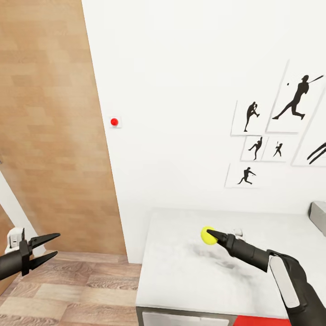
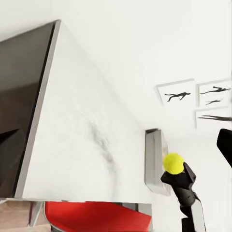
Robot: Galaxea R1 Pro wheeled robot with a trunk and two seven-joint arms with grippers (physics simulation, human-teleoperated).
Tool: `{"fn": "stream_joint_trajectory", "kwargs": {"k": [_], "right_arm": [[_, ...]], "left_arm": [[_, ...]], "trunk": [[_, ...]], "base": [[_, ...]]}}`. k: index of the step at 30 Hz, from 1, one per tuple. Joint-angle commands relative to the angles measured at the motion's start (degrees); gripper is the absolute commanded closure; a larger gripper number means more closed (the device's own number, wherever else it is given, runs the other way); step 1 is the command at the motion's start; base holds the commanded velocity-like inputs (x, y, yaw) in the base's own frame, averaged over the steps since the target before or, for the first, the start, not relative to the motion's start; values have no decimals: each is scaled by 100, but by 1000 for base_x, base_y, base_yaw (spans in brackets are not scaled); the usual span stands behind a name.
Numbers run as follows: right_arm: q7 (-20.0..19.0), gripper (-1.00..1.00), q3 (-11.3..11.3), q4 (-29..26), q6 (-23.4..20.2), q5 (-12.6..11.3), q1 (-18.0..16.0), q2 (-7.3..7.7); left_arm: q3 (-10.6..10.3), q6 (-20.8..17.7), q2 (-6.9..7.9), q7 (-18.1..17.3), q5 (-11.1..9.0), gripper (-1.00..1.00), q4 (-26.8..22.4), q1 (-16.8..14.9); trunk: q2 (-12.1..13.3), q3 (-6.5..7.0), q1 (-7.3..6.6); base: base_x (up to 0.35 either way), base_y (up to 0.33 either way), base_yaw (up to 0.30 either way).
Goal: Put all the toys in the child's room - the three board games (two on the bed and one on the table), the two jigsaw puzzles on the table, and the tennis ball on the table - inside the toy box on the table in the child's room.
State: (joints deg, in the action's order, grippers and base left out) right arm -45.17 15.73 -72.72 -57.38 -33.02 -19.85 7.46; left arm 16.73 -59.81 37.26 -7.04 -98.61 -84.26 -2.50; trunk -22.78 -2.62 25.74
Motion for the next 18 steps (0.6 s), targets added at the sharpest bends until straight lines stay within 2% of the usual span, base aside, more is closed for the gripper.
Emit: {"fn": "stream_joint_trajectory", "kwargs": {"k": [1, 4, 7, 13, 16, 18], "right_arm": [[-100, 100, 99, -32, -31, 11, 10, 7], [-286, 100, 340, -76, -34, 7, 34, 19], [-440, 100, 470, -88, -36, 11, 40, 24], [-738, 100, 675, -96, -36, 54, 74, 36], [-973, 100, 956, -137, -36, 56, 198, 148], [-1156, 100, 1067, -159, -36, 53, 264, 245]], "left_arm": [[2, -19, 3, -138, 65, -100, 0, -5], [-64, -19, 6, -381, 69, -100, -2, -5], [-118, -19, 8, -523, 70, -100, -2, -5], [-148, -19, 9, -597, 70, -100, -3, -5], [-151, -19, 9, -603, 70, -100, -3, -5], [-152, -19, 9, -604, 70, -100, -3, -5]], "trunk": [[-13, -8, 4], [-13, 12, 4], [-13, 32, 4], [-13, 73, 4], [-13, 94, 4], [-13, 108, 4]], "base": [[-58, -192, -168], [-36, -234, -188], [-12, -186, -199], [-2, -52, -205], [0, -27, -206], [0, -75, -206]]}}
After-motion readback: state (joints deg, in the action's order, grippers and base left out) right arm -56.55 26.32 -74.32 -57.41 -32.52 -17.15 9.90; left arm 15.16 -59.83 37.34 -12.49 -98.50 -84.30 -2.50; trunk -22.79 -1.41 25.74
